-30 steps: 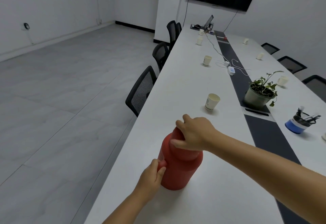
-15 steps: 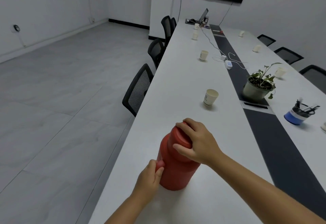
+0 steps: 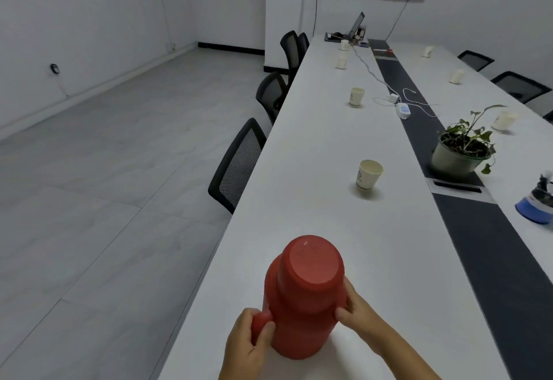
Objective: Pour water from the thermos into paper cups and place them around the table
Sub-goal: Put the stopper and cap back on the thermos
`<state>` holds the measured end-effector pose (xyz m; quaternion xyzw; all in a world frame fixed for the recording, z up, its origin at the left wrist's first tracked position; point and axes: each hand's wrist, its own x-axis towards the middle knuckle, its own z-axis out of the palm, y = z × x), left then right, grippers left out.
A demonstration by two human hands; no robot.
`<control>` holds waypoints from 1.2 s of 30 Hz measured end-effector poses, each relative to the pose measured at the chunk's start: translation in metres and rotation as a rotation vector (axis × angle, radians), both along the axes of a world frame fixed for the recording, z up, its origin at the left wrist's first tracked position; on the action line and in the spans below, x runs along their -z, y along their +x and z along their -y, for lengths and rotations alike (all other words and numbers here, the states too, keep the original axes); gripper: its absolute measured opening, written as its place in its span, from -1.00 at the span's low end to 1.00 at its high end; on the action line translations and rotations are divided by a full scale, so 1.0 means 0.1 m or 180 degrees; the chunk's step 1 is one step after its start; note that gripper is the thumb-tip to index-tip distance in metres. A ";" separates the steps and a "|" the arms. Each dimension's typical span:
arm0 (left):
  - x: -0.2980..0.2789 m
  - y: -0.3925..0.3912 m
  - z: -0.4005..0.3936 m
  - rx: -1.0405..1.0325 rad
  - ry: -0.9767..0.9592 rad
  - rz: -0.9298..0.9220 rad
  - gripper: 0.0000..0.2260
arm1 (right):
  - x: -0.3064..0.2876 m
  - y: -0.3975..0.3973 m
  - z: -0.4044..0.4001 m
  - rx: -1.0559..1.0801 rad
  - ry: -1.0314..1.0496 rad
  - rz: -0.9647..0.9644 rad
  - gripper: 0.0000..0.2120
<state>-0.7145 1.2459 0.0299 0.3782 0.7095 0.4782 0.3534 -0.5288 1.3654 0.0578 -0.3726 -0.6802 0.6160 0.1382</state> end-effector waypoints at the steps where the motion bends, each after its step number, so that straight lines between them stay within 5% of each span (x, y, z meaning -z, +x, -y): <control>1: -0.01 -0.01 -0.02 -0.0035 -0.0022 0.0064 -0.76 | 0.04 -0.02 -0.05 -0.0152 0.0148 0.0080 -0.05; 6: -0.04 0.08 0.00 -0.0262 -0.0093 0.0125 -0.79 | 0.12 -0.03 -0.20 -0.0338 0.0553 -0.0046 0.04; 18: -0.37 1.56 1.40 -0.2413 -0.0332 0.0204 -0.80 | 0.01 0.55 0.65 -0.1741 0.0149 -0.0539 0.14; 22: -0.53 2.17 2.18 -0.2934 -0.0454 -0.0052 -0.77 | -0.01 0.72 1.25 -0.2535 0.0015 -0.0689 0.07; 25: -0.57 2.68 2.80 -0.3496 -0.0633 -0.0010 -0.45 | -0.12 0.74 1.80 -0.3316 -0.0185 -0.0723 0.09; 36: -0.49 5.03 5.02 -0.6005 -0.0574 0.0157 -0.70 | -0.16 1.53 4.80 -0.5610 -0.0295 -0.0571 0.11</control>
